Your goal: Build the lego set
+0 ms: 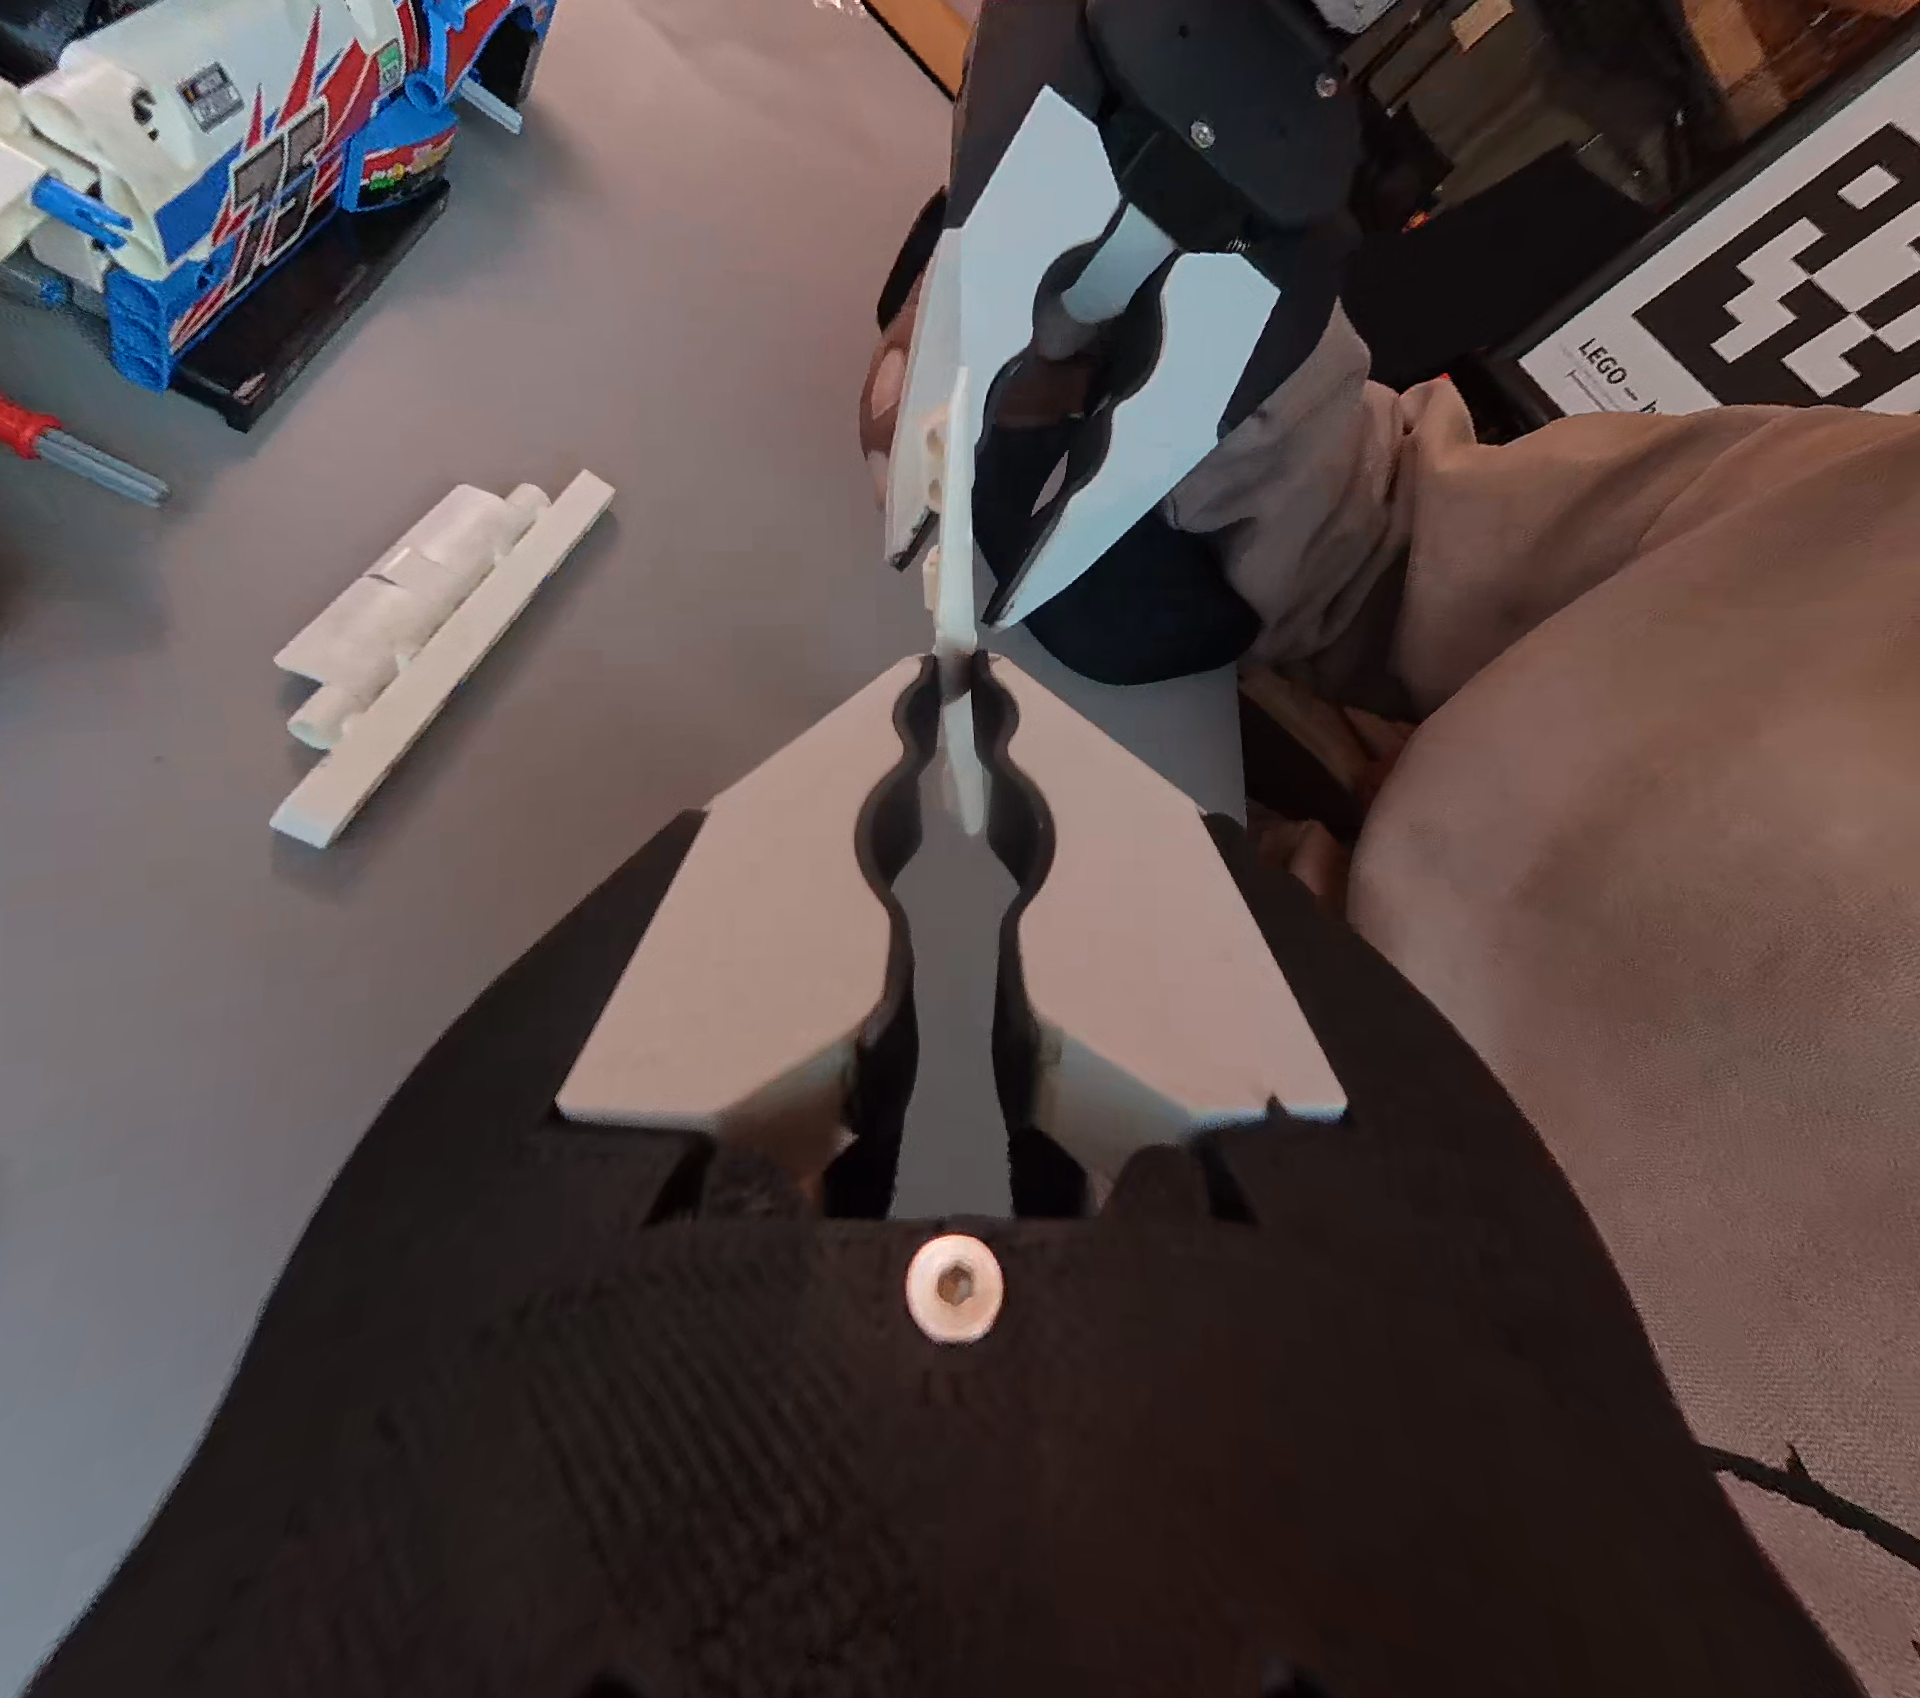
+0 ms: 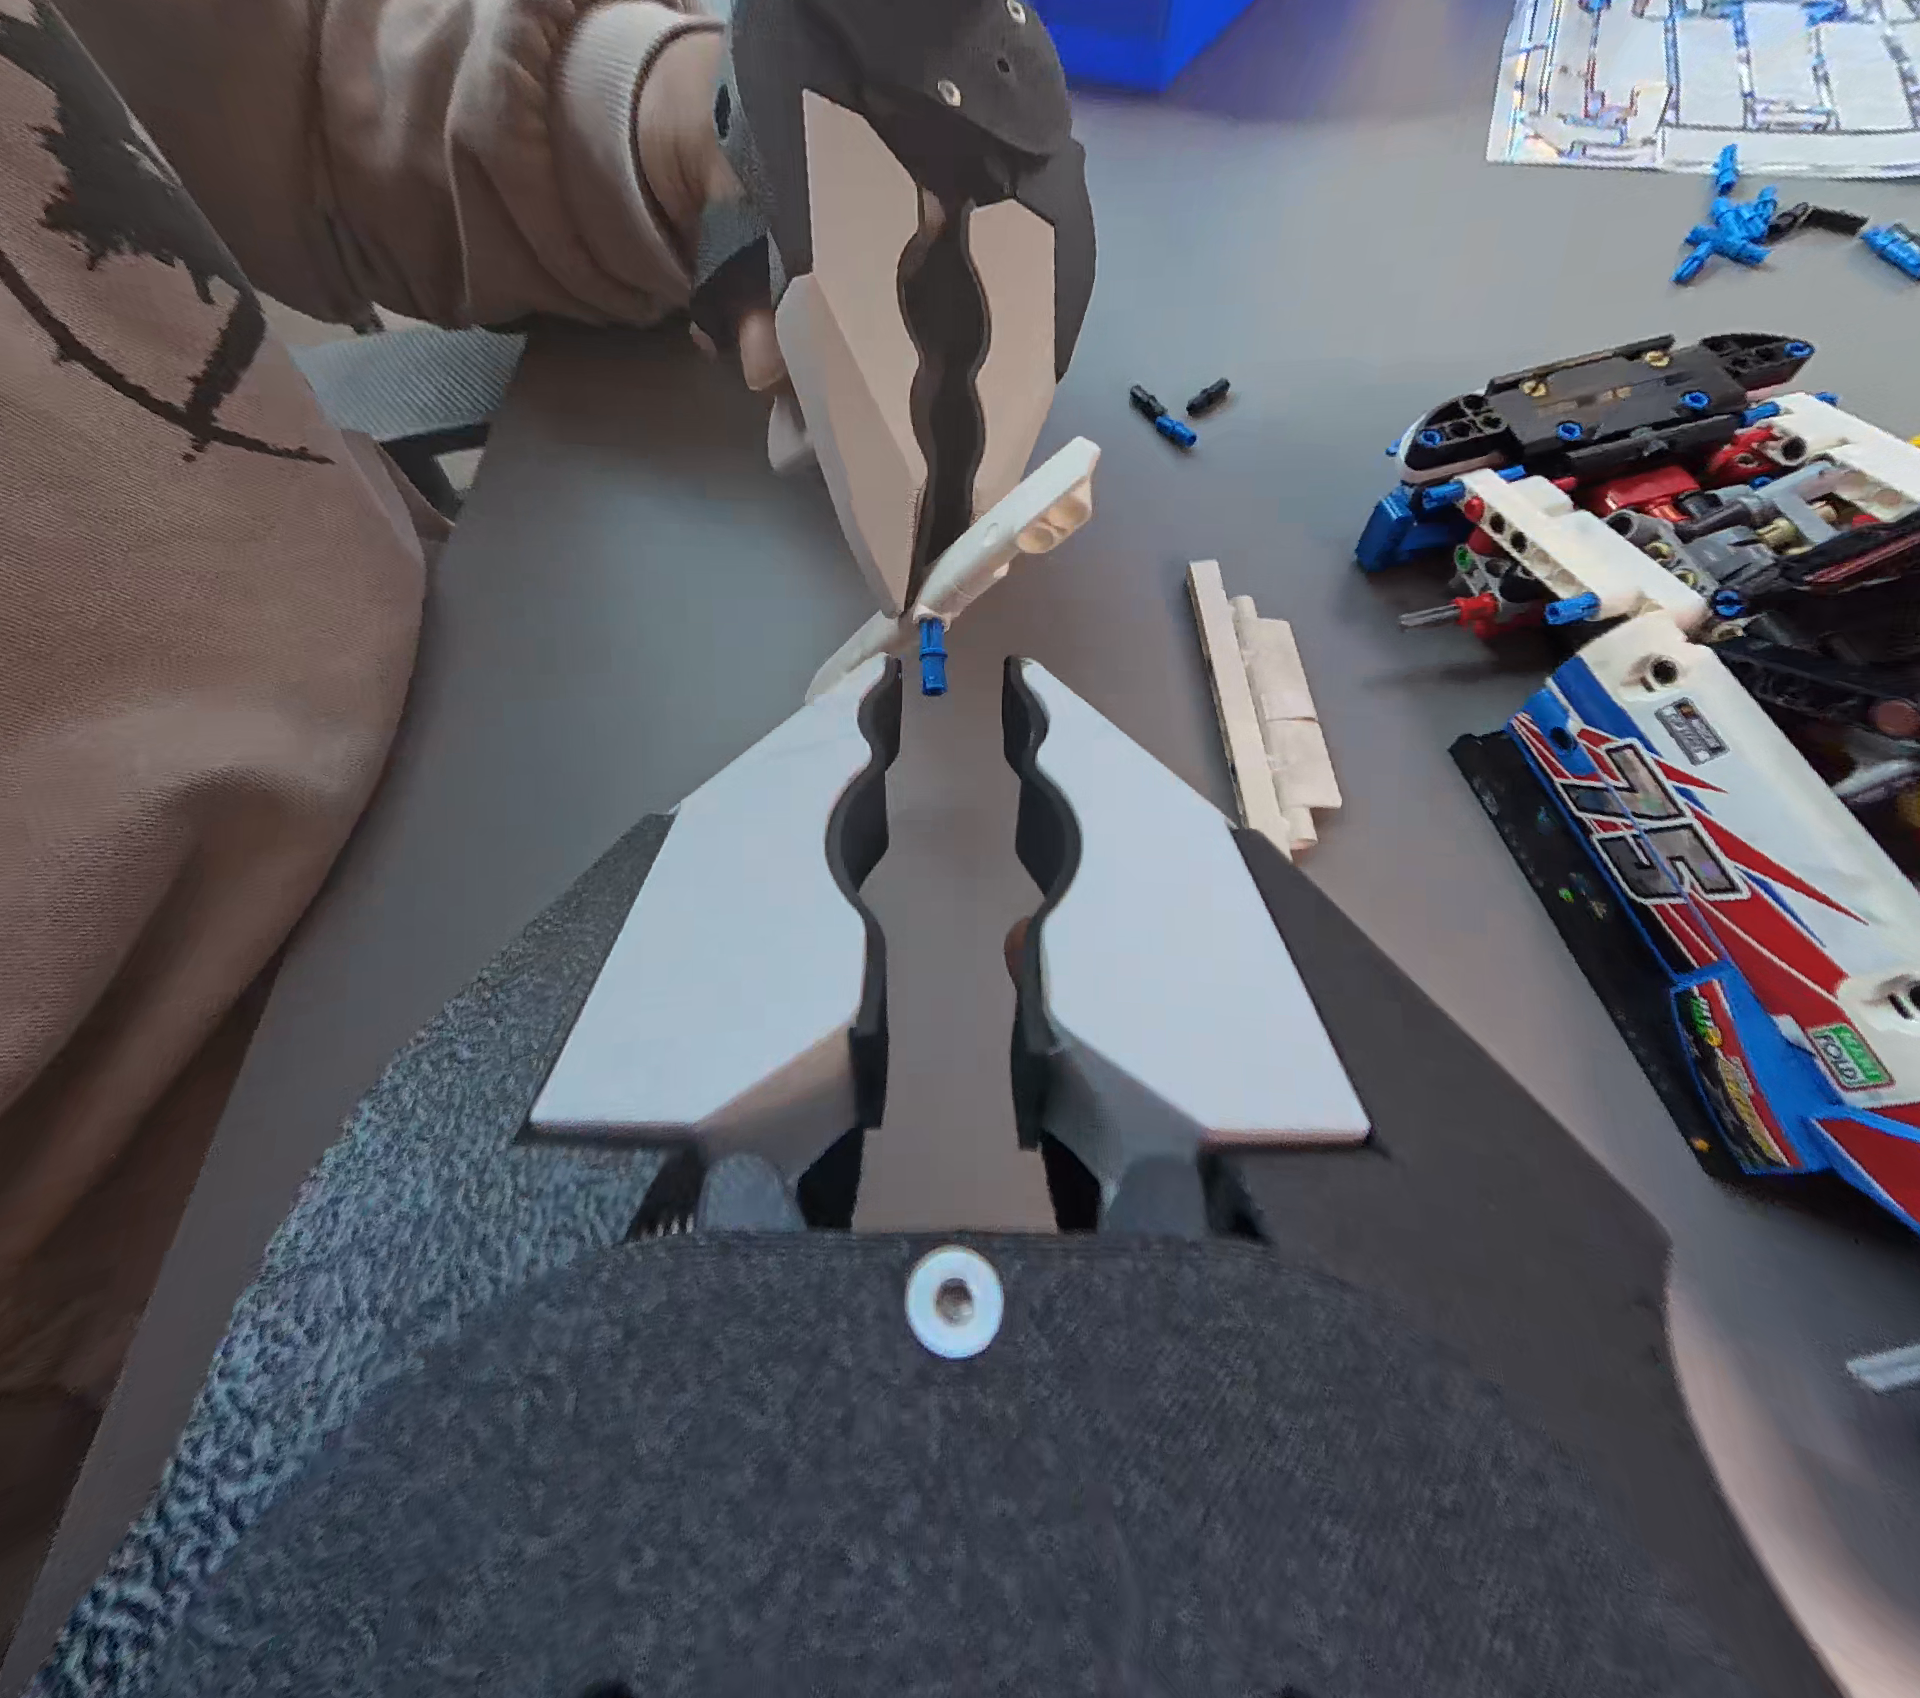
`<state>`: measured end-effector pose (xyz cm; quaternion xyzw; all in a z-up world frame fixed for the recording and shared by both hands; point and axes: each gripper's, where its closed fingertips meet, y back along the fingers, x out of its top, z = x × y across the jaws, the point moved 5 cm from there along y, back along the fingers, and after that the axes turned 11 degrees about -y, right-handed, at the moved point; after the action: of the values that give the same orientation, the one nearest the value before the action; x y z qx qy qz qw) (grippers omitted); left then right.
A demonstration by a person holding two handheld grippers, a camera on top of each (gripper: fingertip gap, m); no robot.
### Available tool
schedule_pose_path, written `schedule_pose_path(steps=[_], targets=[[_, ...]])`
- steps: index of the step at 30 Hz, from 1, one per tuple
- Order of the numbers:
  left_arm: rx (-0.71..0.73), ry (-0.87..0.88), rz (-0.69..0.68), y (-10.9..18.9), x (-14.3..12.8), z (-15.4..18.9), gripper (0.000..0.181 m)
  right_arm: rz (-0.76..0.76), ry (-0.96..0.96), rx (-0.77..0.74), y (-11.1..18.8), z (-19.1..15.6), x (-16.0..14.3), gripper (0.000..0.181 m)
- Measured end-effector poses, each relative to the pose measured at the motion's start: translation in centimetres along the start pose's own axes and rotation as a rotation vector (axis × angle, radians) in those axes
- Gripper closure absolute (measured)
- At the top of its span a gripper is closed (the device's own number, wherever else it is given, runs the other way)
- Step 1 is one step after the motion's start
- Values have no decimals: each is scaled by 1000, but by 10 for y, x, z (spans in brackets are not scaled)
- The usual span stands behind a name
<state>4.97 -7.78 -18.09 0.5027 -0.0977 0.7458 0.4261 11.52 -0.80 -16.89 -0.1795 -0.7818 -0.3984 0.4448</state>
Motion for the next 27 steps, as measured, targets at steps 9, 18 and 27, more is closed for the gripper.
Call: schedule_pose_path(steps=[9, 18, 27], targets=[[-60, -4, 243, 19, 19, 5, 177, 250, -131, 144, 5, -1, 18, 171], [-41, -20, 233, 19, 18, 5, 177, 271, -129, 82, 2, -3, 23, 180], [133, -267, 6, 11, 5, 6, 178, 72, -57, -22, -8, -6, 10, 180]])
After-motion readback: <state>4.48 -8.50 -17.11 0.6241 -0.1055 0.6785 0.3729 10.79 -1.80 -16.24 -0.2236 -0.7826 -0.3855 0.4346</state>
